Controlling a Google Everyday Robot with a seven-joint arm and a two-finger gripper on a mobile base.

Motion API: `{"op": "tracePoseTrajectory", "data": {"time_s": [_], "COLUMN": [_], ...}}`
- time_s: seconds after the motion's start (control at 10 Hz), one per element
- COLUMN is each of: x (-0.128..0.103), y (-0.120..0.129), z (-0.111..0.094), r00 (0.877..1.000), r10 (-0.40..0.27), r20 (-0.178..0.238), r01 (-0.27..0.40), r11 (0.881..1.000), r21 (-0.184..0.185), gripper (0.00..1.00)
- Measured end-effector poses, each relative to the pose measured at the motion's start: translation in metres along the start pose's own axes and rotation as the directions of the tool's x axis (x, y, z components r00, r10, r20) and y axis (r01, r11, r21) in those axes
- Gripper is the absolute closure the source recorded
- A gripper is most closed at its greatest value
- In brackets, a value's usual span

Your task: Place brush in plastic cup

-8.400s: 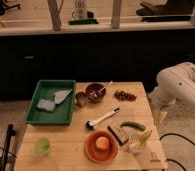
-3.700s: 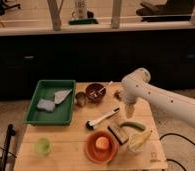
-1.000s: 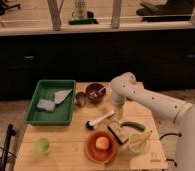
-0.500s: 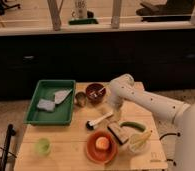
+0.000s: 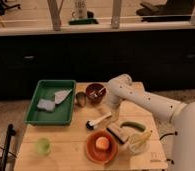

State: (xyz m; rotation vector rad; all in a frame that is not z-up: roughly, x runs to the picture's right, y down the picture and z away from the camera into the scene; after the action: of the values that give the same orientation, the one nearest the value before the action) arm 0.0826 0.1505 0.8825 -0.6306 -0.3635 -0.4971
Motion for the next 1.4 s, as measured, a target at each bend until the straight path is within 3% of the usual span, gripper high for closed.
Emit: {"op": "tracePoseTrajectory", "data": {"time_s": [0.8,0.9,1.4], "x": [-0.016,-0.016,-0.010], "y": [0.003,0.003,0.005], "z": [0.014,0.017,0.020], "r00": [0.999,0.999,0.998], "r10": [0.040,0.044,0.064], "r20": [0.002,0.001,0.004], "r01": [-0.040,-0.044,-0.064], "r11": [0.999,0.999,0.998], "r21": [0.007,0.006,-0.002], "gripper": [0.21,0.27,0.80]}}
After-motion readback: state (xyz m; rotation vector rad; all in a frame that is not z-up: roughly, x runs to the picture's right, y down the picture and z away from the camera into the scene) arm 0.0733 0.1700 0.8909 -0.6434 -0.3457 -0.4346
